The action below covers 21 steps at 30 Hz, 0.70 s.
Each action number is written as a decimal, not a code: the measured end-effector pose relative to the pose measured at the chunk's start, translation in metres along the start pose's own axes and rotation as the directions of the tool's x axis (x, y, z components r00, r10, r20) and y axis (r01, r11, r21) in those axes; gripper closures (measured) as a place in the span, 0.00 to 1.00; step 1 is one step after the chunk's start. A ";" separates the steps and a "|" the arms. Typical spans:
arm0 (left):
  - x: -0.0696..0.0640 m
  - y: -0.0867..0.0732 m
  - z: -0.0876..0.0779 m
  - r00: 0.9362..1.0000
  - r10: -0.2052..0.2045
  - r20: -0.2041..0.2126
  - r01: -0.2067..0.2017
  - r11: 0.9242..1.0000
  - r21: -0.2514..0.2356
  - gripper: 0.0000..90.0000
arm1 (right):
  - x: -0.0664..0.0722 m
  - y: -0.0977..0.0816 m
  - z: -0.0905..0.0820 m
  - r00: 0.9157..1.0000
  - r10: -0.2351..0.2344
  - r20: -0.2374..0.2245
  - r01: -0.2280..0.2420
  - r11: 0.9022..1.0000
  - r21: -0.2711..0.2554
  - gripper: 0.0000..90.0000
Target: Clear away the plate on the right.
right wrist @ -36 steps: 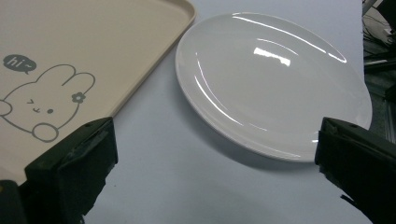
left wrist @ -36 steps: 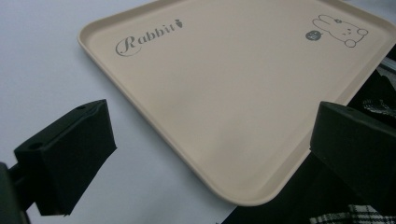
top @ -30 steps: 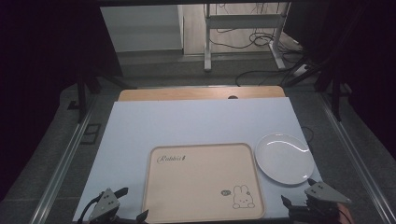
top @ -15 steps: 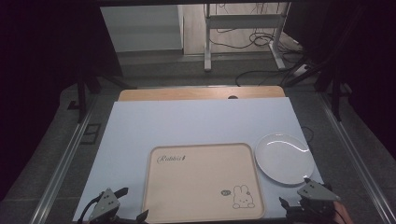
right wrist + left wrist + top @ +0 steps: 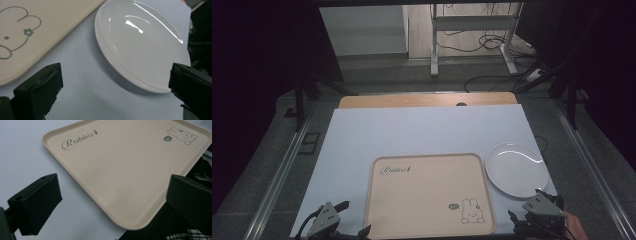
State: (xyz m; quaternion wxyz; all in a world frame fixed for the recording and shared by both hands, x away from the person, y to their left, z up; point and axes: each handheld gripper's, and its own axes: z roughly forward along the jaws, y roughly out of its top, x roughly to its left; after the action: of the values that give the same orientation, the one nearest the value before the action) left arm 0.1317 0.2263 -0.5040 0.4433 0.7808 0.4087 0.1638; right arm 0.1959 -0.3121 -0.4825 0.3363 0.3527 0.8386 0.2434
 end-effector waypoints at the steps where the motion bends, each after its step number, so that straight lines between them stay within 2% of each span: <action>1: 0.000 0.000 0.000 1.000 -0.001 0.000 0.001 1.000 0.000 0.00 | 0.001 0.001 0.001 1.000 -0.002 0.009 0.002 1.000 0.001 0.00; 5: 0.000 0.000 0.000 1.000 0.000 0.000 0.000 1.000 0.000 0.00 | 0.003 0.002 0.004 0.999 -0.008 0.037 0.008 1.000 0.016 0.00; 8: 0.000 0.000 0.000 1.000 -0.001 0.000 0.001 1.000 0.000 0.00 | 0.006 0.004 0.005 0.997 -0.015 0.081 0.014 1.000 0.020 0.00; 12: 0.000 0.000 0.000 1.000 0.000 0.000 0.000 1.000 0.001 0.00 | 0.009 0.006 0.007 0.997 -0.030 0.077 0.027 0.999 0.039 0.00; 13: 0.000 0.000 0.000 1.000 0.000 0.000 0.000 1.000 0.001 0.00 | 0.011 0.007 0.008 0.995 -0.045 0.091 0.039 0.997 0.060 0.00; 15: 0.000 0.000 0.000 1.000 0.000 0.001 0.000 1.000 0.001 0.00 | 0.012 0.008 0.008 0.994 -0.053 0.097 0.046 0.997 0.065 0.00; 16: 0.000 0.000 0.000 1.000 0.001 0.001 -0.001 1.000 0.001 0.00 | 0.013 0.008 0.009 0.991 -0.070 0.112 0.062 0.995 0.073 0.01; 17: 0.000 0.000 0.000 1.000 0.000 0.001 0.000 1.000 0.001 0.00 | 0.016 0.010 0.010 0.985 -0.112 0.129 0.101 0.991 0.087 0.01; 21: 0.000 0.000 0.000 1.000 0.002 0.000 -0.002 1.000 0.001 0.00 | 0.020 0.012 0.012 0.979 -0.131 0.155 0.117 0.988 0.097 0.03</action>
State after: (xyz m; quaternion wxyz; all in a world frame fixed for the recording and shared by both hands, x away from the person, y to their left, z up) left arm 0.1318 0.2260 -0.5040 0.4428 0.7814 0.4080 0.1637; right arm 0.1991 -0.2874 -0.4908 0.4017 0.3323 0.8390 0.1559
